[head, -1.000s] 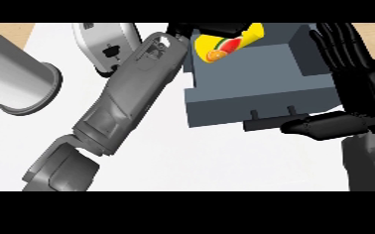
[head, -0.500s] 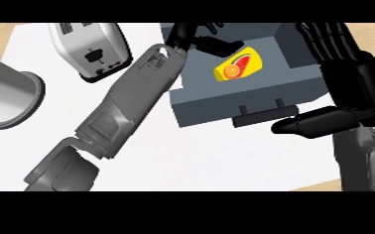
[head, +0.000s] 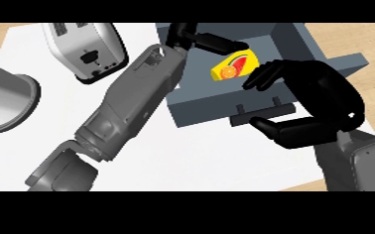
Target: Pick up the cup, place it into the drawer and close the drawer
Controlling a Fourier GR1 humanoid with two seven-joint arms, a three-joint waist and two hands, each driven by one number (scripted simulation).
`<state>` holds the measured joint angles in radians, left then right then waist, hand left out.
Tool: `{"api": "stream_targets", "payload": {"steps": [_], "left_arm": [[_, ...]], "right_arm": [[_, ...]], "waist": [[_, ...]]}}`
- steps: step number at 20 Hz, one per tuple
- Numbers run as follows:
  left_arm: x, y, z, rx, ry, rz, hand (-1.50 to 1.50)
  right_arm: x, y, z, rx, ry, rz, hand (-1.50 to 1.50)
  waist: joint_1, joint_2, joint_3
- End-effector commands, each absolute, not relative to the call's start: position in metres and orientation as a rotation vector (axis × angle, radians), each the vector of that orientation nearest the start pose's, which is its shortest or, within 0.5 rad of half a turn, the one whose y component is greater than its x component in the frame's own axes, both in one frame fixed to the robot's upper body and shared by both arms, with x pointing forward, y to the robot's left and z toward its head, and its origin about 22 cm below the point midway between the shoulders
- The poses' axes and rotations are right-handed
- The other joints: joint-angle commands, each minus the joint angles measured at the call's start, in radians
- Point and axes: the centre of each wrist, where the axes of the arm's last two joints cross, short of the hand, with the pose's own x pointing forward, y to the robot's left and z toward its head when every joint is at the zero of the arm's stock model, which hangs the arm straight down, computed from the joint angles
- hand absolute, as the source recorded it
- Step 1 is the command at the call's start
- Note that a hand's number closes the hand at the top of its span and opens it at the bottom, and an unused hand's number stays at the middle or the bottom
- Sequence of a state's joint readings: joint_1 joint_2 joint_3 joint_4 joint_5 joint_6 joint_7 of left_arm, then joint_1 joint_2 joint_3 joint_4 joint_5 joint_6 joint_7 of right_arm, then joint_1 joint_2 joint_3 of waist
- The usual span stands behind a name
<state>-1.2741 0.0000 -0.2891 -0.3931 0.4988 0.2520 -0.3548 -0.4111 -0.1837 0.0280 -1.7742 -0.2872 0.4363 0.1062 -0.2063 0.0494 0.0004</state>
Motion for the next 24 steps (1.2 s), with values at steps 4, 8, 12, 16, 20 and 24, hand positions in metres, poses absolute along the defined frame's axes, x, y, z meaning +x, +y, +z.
{"api": "stream_targets", "payload": {"steps": [4, 8, 12, 16, 20, 24], "left_arm": [[0.438, 0.037, 0.133, -0.267, -1.919, -0.074, -1.50], [0.440, 0.032, 0.141, -0.211, -1.930, -0.047, -1.50], [0.441, 0.041, 0.128, -0.222, -1.905, -0.002, -1.50], [0.438, 0.051, 0.108, -0.292, -1.913, 0.037, -1.50], [0.436, 0.050, 0.114, -0.335, -1.909, 0.043, -1.50], [0.436, 0.075, 0.100, -0.339, -1.942, 0.064, -1.50]], "right_arm": [[0.288, -0.210, 0.148, 0.523, -1.696, 1.042, 1.50], [0.286, -0.214, 0.147, 0.333, -1.587, 1.160, -1.50], [0.282, -0.213, 0.143, 0.061, -1.613, 1.226, -1.50], [0.282, -0.210, 0.080, -0.020, -1.519, 1.212, -1.50], [0.310, -0.205, 0.044, -0.066, -1.417, 1.249, -1.50], [0.319, -0.192, 0.002, -0.094, -1.329, 1.326, -1.50]], "waist": [[0.037, -0.013, -0.001], [0.085, -0.026, 0.000], [0.143, -0.032, 0.001], [0.188, -0.035, 0.001], [0.223, -0.039, 0.001], [0.261, -0.038, 0.001]]}}
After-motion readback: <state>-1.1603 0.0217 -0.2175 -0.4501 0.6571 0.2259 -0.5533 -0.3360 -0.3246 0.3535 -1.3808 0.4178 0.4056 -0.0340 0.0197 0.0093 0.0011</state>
